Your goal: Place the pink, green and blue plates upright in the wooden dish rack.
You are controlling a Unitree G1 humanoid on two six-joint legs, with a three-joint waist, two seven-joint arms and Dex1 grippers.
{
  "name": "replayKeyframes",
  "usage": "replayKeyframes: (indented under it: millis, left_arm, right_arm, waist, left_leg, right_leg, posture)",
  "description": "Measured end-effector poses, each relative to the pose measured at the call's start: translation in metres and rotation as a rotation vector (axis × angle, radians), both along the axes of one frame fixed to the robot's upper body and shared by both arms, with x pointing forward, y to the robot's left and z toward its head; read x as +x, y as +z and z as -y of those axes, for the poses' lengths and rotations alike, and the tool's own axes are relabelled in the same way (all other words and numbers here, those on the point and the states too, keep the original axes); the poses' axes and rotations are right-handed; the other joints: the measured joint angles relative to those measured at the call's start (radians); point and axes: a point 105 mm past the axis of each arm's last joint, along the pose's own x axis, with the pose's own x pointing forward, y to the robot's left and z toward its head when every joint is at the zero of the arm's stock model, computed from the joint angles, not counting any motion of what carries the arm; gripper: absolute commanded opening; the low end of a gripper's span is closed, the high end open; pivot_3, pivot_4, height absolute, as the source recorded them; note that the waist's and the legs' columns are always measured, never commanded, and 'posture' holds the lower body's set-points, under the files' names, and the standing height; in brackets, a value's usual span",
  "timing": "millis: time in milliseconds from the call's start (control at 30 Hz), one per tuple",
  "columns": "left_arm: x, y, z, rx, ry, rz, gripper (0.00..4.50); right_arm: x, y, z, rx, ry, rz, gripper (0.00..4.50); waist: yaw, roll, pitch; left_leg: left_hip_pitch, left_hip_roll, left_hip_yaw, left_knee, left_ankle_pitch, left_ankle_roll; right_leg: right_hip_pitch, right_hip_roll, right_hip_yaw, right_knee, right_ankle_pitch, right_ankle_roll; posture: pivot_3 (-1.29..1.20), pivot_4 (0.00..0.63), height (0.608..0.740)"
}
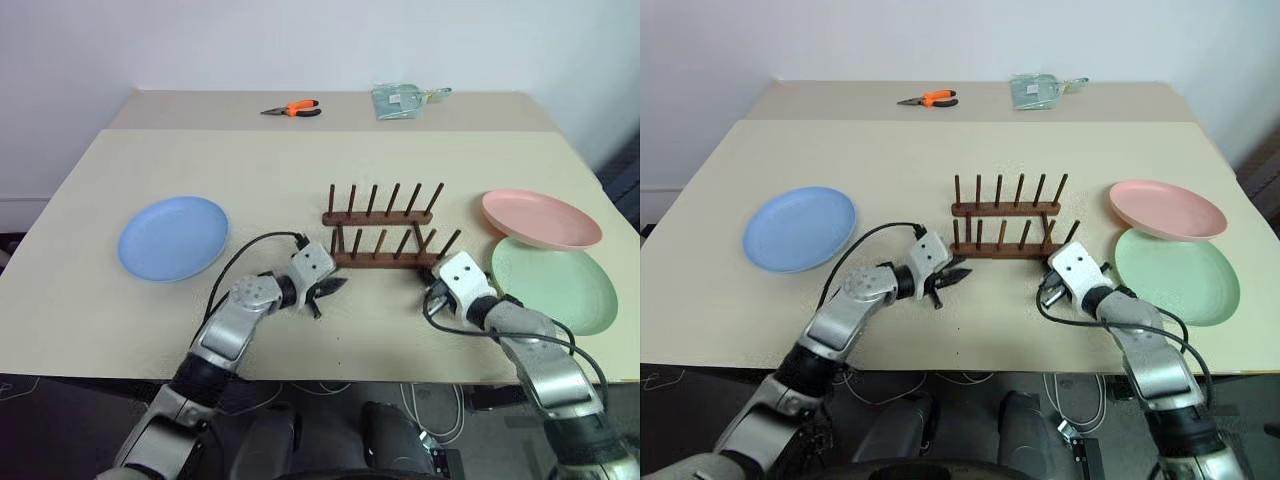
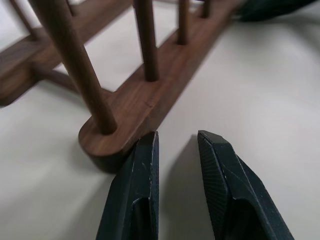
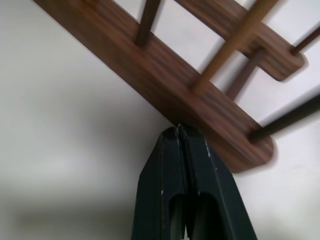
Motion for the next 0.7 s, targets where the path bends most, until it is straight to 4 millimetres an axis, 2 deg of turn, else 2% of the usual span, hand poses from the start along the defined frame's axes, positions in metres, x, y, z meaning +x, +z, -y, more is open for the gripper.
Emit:
replayKeyframes:
  millis: [133,167,200,233,333,400,467,500,567,700]
  left_arm:
    - [0.010,0.002,-0.007,-0.002,0.039,0.021,1.21]
    - [0.010,0.003,-0.008,0.000,0.038,0.025,1.14]
    - [0.010,0.003,-0.009,0.002,0.036,0.027,1.14]
    - [0.009,0.003,-0.010,0.003,0.031,0.028,1.14]
    - [-0.004,0.003,-0.016,-0.005,-0.023,0.016,1.14]
    - [-0.019,0.001,-0.018,-0.024,-0.083,-0.020,1.14]
    - [-0.029,0.001,-0.014,-0.042,-0.131,-0.053,1.14]
    - [-0.031,0.004,-0.012,-0.052,-0.149,-0.056,1.14]
    - [-0.036,0.011,-0.004,-0.066,-0.196,-0.037,1.14]
    - [-0.039,0.014,0.003,-0.068,-0.225,-0.030,1.14]
  right_arm:
    - [0.009,0.003,0.003,-0.017,0.002,0.017,0.00]
    - [0.008,0.004,0.004,-0.014,0.015,0.011,0.51]
    - [0.007,0.006,0.007,-0.017,0.025,0.005,0.76]
    - [0.005,0.010,0.013,-0.025,0.033,0.004,1.29]
    - [-0.005,0.043,0.044,-0.105,0.022,0.062,2.77]
    - [-0.011,0.081,0.079,-0.250,-0.030,0.131,2.77]
    - [-0.014,0.107,0.098,-0.371,-0.058,0.181,2.77]
    - [-0.014,0.112,0.101,-0.415,-0.055,0.188,2.77]
    - [-0.012,0.105,0.107,-0.489,-0.043,0.163,2.77]
    - [-0.007,0.068,0.131,-0.596,-0.054,0.045,2.77]
  waist:
    - [-0.014,0.000,0.000]
    - [-0.017,0.000,0.000]
    - [-0.018,0.000,0.000]
    - [-0.019,0.001,0.000]
    - [-0.020,0.003,0.001]
    - [-0.019,0.004,0.001]
    - [-0.019,0.003,0.002]
    - [-0.019,0.002,0.001]
    - [-0.020,0.001,0.001]
    - [-0.020,0.002,0.002]
  left_leg:
    - [0.000,0.000,0.000,-0.002,0.000,0.000]
    - [0.000,0.000,-0.001,-0.002,0.000,0.000]
    - [0.000,0.000,-0.001,-0.002,0.000,0.000]
    - [-0.001,0.000,0.000,-0.002,0.000,0.000]
    - [-0.003,0.000,0.000,-0.002,0.000,0.000]
    - [-0.003,0.000,0.001,-0.002,0.000,0.000]
    - [-0.003,0.001,0.001,-0.002,0.000,0.000]
    - [-0.003,0.001,0.001,-0.002,0.000,0.000]
    - [-0.003,0.001,0.001,-0.002,0.000,0.000]
    - [-0.003,0.000,0.002,-0.002,0.000,0.000]
  right_leg:
    - [-0.001,0.000,0.000,0.000,0.002,0.003]
    - [-0.001,0.000,0.000,0.000,0.002,0.003]
    - [-0.001,0.000,0.000,0.000,0.002,0.003]
    - [-0.001,0.000,0.000,0.000,0.002,0.003]
    - [-0.003,0.000,0.000,-0.001,0.002,0.003]
    - [-0.003,0.000,0.001,-0.001,0.002,0.003]
    - [-0.003,0.000,0.000,-0.001,0.000,0.002]
    - [-0.002,0.000,0.000,-0.001,-0.001,0.001]
    - [-0.002,0.000,0.000,-0.001,-0.001,0.000]
    - [-0.003,0.000,0.001,-0.002,-0.001,0.000]
  posture:
    - [0.00,0.150,0.740]
    - [0.00,0.150,0.740]
    - [0.00,0.150,0.740]
    - [0.00,0.150,0.740]
    - [0.00,0.150,0.740]
    - [0.00,0.150,0.740]
    - [0.00,0.150,0.740]
    - [0.00,0.150,0.740]
    - [0.00,0.150,0.740]
    - [0.00,0.150,0.740]
